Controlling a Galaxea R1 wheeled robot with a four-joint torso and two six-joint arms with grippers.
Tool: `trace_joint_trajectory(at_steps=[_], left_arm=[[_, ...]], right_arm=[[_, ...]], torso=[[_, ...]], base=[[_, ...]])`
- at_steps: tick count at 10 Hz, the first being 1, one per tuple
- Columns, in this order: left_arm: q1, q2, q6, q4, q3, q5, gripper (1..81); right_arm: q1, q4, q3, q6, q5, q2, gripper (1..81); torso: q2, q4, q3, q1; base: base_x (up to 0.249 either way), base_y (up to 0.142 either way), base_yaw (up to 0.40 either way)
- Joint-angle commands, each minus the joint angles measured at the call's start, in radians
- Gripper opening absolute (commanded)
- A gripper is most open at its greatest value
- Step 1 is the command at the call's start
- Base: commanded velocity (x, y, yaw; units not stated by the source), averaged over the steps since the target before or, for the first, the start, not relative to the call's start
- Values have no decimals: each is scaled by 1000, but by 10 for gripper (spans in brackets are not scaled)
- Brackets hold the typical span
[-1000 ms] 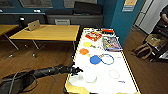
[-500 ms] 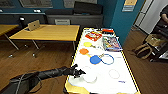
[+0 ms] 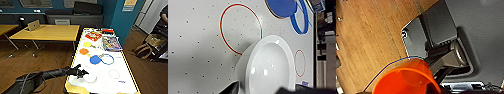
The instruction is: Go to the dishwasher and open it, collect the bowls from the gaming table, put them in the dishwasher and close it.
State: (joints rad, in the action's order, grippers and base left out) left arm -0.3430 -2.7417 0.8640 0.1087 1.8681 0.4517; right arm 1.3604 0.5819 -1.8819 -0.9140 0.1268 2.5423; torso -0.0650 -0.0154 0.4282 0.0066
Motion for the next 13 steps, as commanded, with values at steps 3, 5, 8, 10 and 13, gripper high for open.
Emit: trace_joint_trajectory(at_steps=[3, 5, 8, 10, 13], left_arm=[[88, -33, 0, 23, 52, 22, 811], [54, -47, -2, 49, 88, 22, 811], [22, -50, -3, 65, 89, 22, 811], [-5, -46, -13, 68, 88, 21, 10], [29, 9, -14, 103, -30, 21, 10]], right_arm=[[-25, 22, 18, 0, -36, -18, 10], [-28, 22, 17, 0, -36, -18, 10], [-28, 22, 6, 0, -36, -12, 10], [-29, 22, -28, -2, -35, 6, 10], [-34, 22, -35, -2, -36, 15, 10]], torso=[[0, 0, 0, 0], [0, 0, 0, 0], [0, 0, 0, 0], [0, 0, 0, 0], [0, 0, 0, 0]], base=[[0, 0, 0], [0, 0, 0], [0, 0, 0], [0, 0, 0], [0, 0, 0]])
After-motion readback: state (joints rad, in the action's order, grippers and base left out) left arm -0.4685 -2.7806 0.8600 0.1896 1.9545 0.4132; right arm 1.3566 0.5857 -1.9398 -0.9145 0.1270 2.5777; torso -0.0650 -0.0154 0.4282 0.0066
